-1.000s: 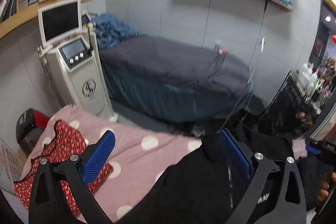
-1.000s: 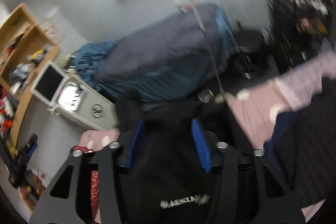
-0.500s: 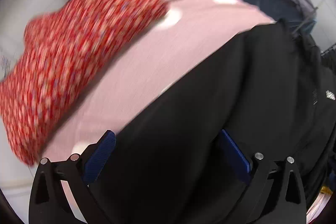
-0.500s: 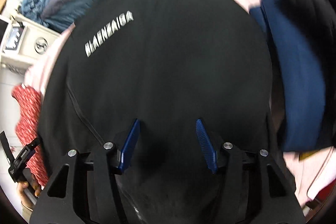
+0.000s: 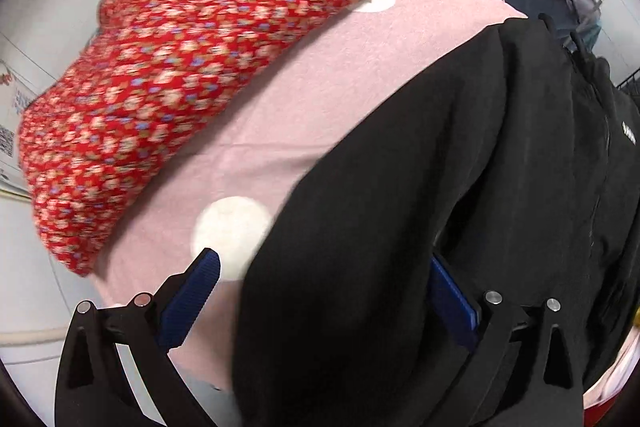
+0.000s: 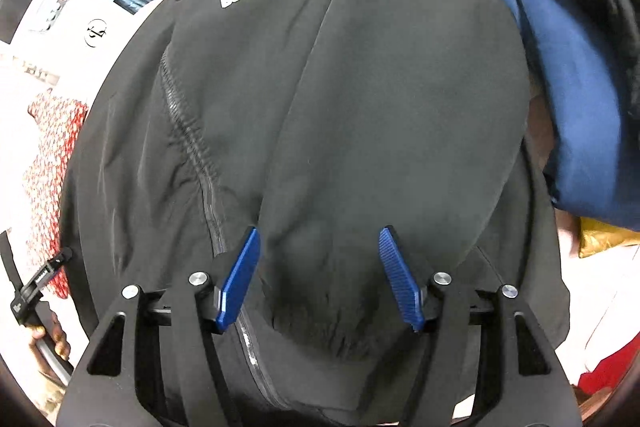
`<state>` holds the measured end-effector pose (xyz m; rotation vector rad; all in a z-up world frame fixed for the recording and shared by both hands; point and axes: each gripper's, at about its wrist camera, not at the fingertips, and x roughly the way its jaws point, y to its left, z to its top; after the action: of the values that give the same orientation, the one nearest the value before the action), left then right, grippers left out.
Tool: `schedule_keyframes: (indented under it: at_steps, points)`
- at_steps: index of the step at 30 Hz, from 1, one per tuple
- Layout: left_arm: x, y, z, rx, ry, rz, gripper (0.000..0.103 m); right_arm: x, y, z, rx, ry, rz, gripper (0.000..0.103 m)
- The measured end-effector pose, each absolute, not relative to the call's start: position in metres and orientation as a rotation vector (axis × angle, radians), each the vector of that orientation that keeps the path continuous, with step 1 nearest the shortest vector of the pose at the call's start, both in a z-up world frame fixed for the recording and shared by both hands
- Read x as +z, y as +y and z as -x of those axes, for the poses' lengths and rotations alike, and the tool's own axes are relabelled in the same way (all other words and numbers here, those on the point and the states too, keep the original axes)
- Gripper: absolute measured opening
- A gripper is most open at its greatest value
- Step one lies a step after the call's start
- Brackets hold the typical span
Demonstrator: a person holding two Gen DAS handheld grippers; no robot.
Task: Fold large clothes
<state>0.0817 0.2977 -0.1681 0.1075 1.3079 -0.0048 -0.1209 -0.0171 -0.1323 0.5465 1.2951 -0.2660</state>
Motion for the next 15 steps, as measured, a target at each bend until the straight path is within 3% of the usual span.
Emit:
schedule_keyframes:
  at_steps: [11, 15]
  points:
    - [-0.152, 0.377, -0.029, 0.046, 1.322, 0.011, 0.097, -0.134, 0.001, 0.163, -0.267, 1.303, -0.457, 0.069]
    - [-0.170, 0.373, -0.006, -0.070, 1.423, 0.086, 0.097, -0.135, 0.005, 0.169, -0.263, 1.305, -0.473, 0.069]
